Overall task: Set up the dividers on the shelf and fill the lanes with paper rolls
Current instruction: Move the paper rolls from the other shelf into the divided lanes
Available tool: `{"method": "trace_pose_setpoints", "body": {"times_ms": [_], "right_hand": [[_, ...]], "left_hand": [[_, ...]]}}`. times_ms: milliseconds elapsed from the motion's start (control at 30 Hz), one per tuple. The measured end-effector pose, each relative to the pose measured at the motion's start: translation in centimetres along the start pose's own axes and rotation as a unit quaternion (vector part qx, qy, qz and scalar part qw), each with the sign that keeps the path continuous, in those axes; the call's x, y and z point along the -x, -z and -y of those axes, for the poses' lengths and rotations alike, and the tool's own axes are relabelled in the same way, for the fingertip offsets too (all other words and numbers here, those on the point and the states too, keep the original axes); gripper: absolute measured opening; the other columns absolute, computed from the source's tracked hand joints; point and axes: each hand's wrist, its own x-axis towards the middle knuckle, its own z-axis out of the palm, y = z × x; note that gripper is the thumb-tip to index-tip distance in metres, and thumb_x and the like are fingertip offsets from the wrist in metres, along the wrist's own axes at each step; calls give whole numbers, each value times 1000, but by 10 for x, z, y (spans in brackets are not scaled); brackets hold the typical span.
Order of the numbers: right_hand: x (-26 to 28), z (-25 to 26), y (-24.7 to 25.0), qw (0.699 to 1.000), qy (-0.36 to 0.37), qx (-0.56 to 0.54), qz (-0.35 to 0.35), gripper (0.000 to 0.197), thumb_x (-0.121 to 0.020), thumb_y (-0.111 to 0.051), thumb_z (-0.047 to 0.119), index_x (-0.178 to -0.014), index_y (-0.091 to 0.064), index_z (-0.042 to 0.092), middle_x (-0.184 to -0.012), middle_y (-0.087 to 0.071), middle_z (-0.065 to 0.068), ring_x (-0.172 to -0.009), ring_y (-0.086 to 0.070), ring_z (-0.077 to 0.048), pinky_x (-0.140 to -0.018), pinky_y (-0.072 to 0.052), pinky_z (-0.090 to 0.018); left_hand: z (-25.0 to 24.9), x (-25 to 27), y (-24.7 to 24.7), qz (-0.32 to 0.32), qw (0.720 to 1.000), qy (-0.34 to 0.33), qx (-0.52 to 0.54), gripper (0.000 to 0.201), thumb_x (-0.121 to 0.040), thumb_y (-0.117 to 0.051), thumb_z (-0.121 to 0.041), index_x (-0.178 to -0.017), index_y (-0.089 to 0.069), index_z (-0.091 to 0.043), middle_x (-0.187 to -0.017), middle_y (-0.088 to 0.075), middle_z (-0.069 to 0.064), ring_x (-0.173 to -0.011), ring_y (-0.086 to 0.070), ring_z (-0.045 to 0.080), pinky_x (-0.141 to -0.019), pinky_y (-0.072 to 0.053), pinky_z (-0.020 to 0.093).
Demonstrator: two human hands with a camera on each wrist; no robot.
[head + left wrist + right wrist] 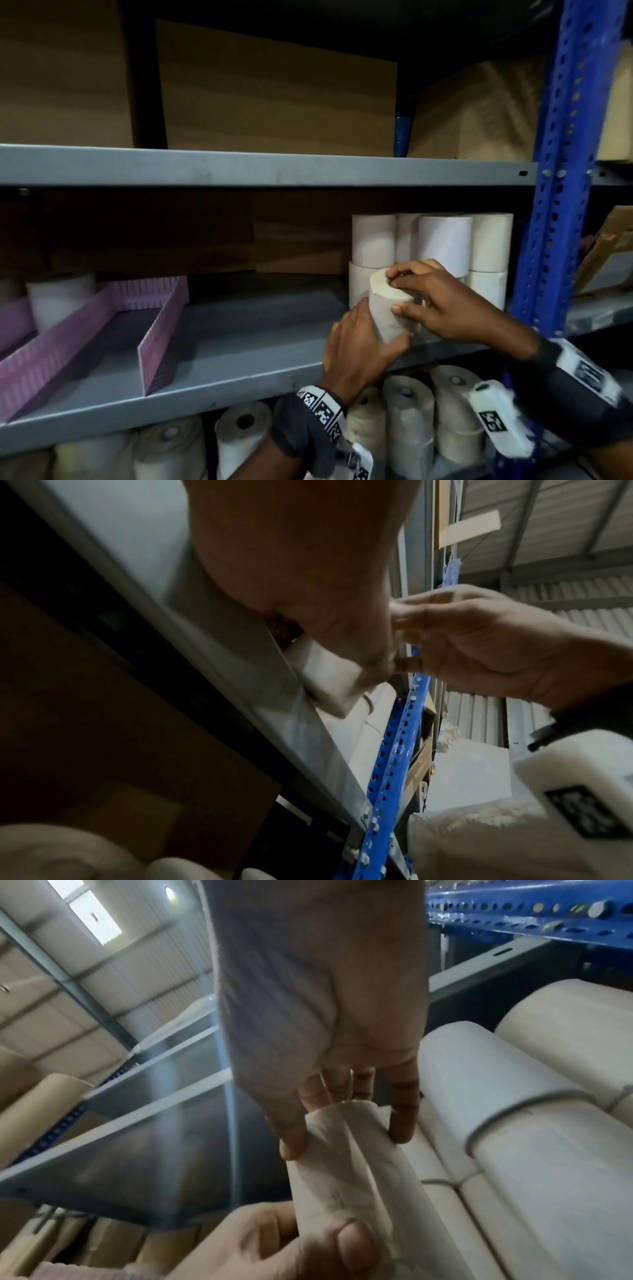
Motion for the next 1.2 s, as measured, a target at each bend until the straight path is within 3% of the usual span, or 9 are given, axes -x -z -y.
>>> {"method": "trace_pose_setpoints", "body": {"times_ms": [167, 300, 433, 600, 733, 900, 967, 1100, 1200], "right_hand": [[18, 42, 13, 993, 74, -84, -35, 37, -84, -74, 27, -119, -70, 15, -128, -56, 14, -121, -47, -3, -93, -45, -22], [29, 91, 11, 983, 102, -154, -13, 45, -81, -66, 44, -120, -70, 22, -128, -55, 23, -122, -51, -2, -91, -52, -31], [32, 144, 2, 970, 105, -219, 22, 51, -75, -63, 55, -118, -69, 28, -127, -53, 27, -121, -52, -2, -91, -54, -38], [27, 211, -15, 962, 116, -237, 74, 50, -76, -70, 54, -120, -68, 31, -136, -48, 29, -126, -48, 5, -102, -48, -34], [32, 258, -34, 959, 122, -219, 134, 46, -78, -72, 53, -122, -62, 42, -146, -32, 37, -128, -39, 15, -101, -48, -23], [34, 301, -53, 952, 173, -209, 144, 47, -83, -68, 55, -126, -62, 39, -142, -31, 42, -127, -35, 19, -97, -45, -17], [28, 313, -57, 947, 191, -221, 131, 45, -83, -68, 53, -126, -64, 37, -141, -33, 41, -127, -37, 17, -94, -45, -14], [0, 323, -60, 937, 227, -243, 103, 43, -84, -70, 48, -122, -67, 30, -140, -40, 33, -129, -41, 11, -95, -45, -11], [-25, 327, -66, 935, 253, -237, 77, 41, -84, -72, 43, -119, -70, 23, -140, -44, 23, -130, -43, 6, -101, -47, -25]], "left_hand": [[0, 49, 24, -75, 988, 32, 130, 70, -67, -72, -62, -126, -39, -48, -112, -64, -14, -98, -64, 7, -77, -56, 33], [6, 98, 57, -149, 975, 49, 154, 69, -61, -79, -51, -119, -42, -48, -105, -64, -19, -89, -64, 1, -69, -57, 30], [20, 142, 102, -189, 972, 54, 126, 72, -60, -80, -50, -120, -41, -51, -106, -62, -22, -91, -64, -1, -70, -56, 24], [37, 199, 159, -223, 965, 87, 106, 72, -59, -81, -48, -120, -43, -53, -107, -65, -21, -92, -66, 2, -72, -59, 33], [51, 247, 193, -236, 959, 109, 112, 72, -58, -85, -43, -121, -50, -46, -107, -68, -18, -90, -69, 6, -72, -60, 39], [59, 286, 218, -273, 950, 127, 79, 76, -54, -83, -46, -121, -48, -57, -106, -69, -25, -90, -69, -1, -72, -59, 28], [62, 285, 231, -286, 947, 128, 76, 76, -55, -82, -45, -124, -50, -52, -108, -70, -22, -93, -70, 2, -74, -60, 32], [71, 268, 256, -281, 950, 109, 84, 82, -67, -79, -41, -142, -51, -26, -127, -67, -10, -114, -67, 12, -89, -58, 41], [82, 255, 266, -302, 948, 97, 27, 86, -73, -73, -52, -149, -44, -24, -141, -59, -6, -125, -61, 13, -97, -55, 41]]}}
